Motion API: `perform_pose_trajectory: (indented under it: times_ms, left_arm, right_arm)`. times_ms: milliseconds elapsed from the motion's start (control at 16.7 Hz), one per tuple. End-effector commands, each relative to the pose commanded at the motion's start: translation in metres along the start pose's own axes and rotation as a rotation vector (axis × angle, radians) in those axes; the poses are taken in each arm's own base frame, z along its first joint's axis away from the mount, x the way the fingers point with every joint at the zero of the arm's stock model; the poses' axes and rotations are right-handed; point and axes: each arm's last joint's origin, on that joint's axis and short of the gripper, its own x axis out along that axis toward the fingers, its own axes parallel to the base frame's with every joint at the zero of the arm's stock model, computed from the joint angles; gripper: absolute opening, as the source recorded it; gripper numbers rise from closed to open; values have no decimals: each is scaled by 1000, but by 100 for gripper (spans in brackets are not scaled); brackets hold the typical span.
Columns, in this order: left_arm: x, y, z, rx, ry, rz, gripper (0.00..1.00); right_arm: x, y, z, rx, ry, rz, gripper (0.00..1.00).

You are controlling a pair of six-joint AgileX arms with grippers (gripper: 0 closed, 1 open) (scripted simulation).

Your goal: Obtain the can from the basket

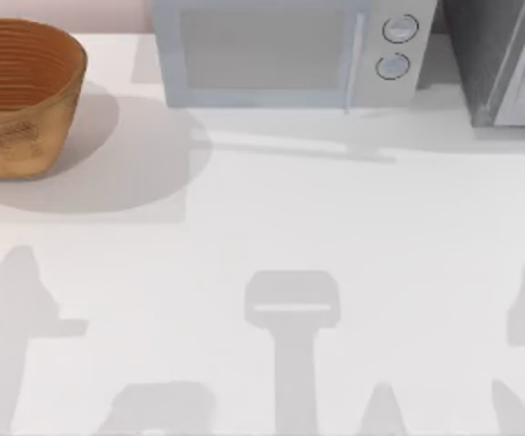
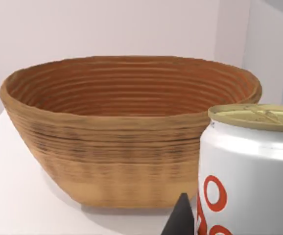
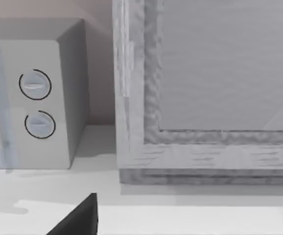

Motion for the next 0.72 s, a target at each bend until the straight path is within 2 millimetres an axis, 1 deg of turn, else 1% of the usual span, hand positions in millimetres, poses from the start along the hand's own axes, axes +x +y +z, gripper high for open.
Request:
perform_pose_trajectory:
  times_ms: [120, 240, 600, 720]
  left_arm:
    - [0, -1, -13, -4, -49, -1, 0]
    - [0, -1, -19, -6, -70, -2, 0]
    - [0, 0, -19, -4, -64, 1, 0]
    - [1, -1, -15, -4, -72, -16, 0]
  right_arm:
    - [0, 0, 0, 0, 0, 0, 100]
    - [0, 0, 0, 0, 0, 0, 100]
    - [0, 0, 0, 0, 0, 0, 100]
    - [0, 0, 0, 0, 0, 0, 100]
